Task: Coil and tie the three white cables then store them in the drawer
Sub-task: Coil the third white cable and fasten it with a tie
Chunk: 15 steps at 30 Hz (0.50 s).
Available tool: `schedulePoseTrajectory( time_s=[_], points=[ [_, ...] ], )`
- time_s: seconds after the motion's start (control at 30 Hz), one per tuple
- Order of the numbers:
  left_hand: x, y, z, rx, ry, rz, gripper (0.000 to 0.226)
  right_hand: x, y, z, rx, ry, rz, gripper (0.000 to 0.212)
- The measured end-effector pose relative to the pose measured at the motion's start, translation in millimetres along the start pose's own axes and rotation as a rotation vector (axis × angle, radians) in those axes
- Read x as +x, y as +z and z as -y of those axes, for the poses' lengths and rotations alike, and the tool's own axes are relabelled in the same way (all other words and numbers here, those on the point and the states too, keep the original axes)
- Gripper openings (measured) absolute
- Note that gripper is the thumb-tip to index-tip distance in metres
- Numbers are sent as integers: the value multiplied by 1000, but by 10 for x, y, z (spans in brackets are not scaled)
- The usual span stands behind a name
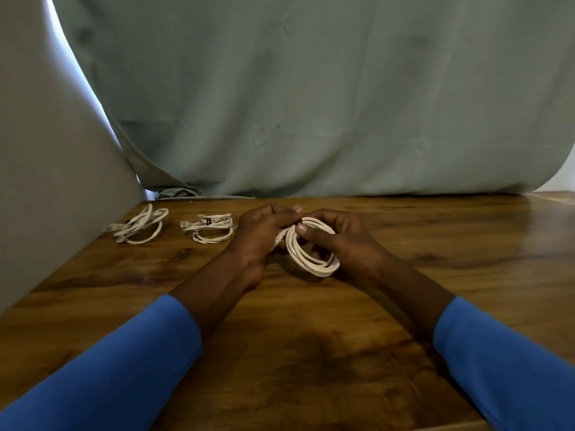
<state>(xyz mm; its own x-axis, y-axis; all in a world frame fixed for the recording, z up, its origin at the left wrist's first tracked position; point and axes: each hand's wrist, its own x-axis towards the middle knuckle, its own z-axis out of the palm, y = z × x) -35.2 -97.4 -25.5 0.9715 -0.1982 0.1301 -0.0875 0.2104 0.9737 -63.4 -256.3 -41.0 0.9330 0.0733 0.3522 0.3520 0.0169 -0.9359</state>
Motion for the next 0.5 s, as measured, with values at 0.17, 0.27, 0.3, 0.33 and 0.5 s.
schedulePoseTrajectory(
  time_s=[0.17, 0.27, 0.3, 0.33, 0.5],
  points=[
    [-42, -69, -56, 156, 254, 10, 15, -1, -74, 82, 160, 118, 55, 38],
    [-82, -6, -101, 322, 543, -38, 12, 0, -108, 136, 237, 116, 84, 40],
    [-107, 17, -129, 307, 561, -36, 12, -8, -124, 162, 258, 113, 97, 35],
    [-127, 32, -149, 271, 550, -23, 14, -10, -144, 175, 275, 110, 117, 32],
    [-207, 108, -151, 61, 395, 1, 21, -36, -174, 265, 244, 58, 173, 48]
  ],
)
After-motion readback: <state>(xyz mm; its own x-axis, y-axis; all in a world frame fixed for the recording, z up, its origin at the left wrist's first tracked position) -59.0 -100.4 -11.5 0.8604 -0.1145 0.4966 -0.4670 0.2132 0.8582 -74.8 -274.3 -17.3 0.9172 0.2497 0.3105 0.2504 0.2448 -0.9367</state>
